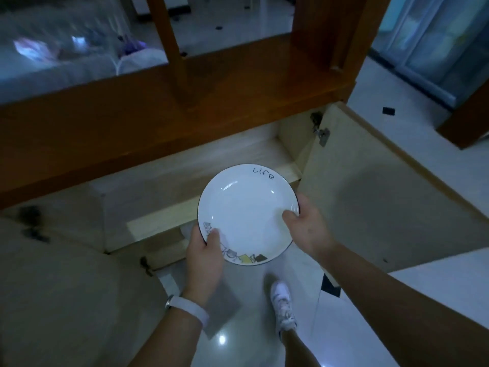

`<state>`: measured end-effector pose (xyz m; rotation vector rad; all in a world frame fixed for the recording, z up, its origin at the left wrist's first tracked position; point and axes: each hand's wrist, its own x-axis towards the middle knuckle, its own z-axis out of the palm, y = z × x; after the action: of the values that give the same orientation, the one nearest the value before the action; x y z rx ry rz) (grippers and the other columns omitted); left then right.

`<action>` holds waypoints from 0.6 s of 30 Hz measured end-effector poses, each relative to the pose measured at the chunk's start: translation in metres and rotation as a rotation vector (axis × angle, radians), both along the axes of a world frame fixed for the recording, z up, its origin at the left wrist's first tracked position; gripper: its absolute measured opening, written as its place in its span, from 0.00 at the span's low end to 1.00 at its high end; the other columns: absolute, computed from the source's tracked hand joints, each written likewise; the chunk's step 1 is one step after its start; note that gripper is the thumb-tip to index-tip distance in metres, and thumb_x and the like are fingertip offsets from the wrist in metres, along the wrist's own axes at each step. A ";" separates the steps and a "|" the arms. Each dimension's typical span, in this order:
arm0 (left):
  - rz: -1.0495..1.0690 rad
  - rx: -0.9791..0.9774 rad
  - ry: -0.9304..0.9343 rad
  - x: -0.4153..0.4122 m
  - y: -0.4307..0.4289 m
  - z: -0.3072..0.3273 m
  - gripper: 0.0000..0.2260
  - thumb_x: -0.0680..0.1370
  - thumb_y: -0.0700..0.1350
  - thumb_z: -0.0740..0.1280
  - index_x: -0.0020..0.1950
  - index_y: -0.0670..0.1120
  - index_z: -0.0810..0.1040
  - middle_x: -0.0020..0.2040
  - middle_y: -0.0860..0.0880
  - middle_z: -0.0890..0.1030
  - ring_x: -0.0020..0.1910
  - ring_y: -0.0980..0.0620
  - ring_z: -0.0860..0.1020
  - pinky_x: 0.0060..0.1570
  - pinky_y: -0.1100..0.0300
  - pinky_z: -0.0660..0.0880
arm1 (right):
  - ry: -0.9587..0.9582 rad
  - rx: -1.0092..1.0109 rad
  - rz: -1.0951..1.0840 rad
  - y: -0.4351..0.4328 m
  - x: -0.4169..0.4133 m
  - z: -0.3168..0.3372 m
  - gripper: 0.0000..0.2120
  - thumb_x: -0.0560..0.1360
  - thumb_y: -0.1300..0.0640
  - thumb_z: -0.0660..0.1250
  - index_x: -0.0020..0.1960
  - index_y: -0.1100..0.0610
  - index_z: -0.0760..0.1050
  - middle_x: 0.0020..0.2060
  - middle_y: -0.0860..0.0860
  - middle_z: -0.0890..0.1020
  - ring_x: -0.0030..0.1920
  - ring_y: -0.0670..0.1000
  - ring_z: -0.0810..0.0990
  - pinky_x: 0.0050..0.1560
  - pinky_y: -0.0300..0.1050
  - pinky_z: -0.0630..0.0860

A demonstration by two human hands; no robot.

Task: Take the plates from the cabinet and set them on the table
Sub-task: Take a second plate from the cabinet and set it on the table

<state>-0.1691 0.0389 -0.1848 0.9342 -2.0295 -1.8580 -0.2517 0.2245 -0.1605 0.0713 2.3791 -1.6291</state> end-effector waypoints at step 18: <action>-0.223 0.091 0.238 0.133 0.070 0.206 0.13 0.79 0.35 0.61 0.52 0.51 0.79 0.47 0.55 0.86 0.47 0.53 0.84 0.44 0.55 0.80 | 0.190 -0.126 -0.326 0.074 0.198 0.199 0.15 0.75 0.61 0.62 0.51 0.40 0.75 0.42 0.35 0.81 0.43 0.38 0.80 0.39 0.37 0.76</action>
<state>-0.0365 0.1087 0.0209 0.4925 -1.9838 -2.0773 -0.0534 0.2990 0.0382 0.3089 2.5000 -2.0105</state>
